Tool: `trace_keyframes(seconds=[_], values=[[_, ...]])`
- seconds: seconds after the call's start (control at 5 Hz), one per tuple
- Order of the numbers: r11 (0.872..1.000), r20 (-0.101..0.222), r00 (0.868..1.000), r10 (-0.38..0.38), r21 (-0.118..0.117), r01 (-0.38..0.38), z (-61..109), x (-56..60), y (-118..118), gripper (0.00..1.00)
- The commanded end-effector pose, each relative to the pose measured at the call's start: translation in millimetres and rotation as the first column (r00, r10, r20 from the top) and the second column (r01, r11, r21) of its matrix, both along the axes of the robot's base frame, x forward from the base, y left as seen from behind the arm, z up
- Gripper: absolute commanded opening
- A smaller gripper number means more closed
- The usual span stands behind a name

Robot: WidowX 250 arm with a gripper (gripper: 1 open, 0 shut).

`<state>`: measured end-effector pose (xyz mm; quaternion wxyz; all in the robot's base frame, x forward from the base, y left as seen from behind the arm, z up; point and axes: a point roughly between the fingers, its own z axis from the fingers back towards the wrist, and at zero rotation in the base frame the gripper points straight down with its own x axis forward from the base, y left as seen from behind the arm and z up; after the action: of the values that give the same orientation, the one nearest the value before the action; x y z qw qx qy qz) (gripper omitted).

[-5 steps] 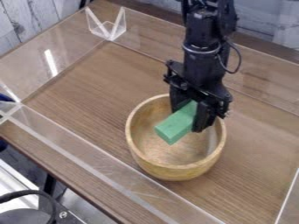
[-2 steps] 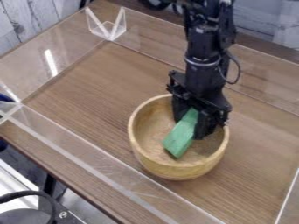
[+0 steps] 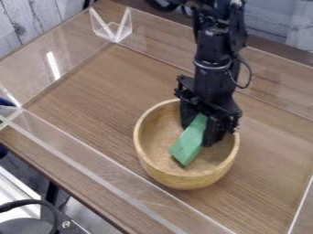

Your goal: Remove the green block from inside the brown bowl and put it on the table

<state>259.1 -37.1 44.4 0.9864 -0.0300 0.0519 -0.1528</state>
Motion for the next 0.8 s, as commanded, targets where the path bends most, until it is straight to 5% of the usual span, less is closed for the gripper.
trace_keyframes(seconds=[0.0, 0.6], values=[[1.0, 0.037, 0.999, 0.01, 0.002, -0.01, 4.6, 10.0, 3.4, 0.0], [1.0, 0.032, 0.999, 0.019, 0.006, -0.019, 1.1, 12.7, 8.0, 0.0]])
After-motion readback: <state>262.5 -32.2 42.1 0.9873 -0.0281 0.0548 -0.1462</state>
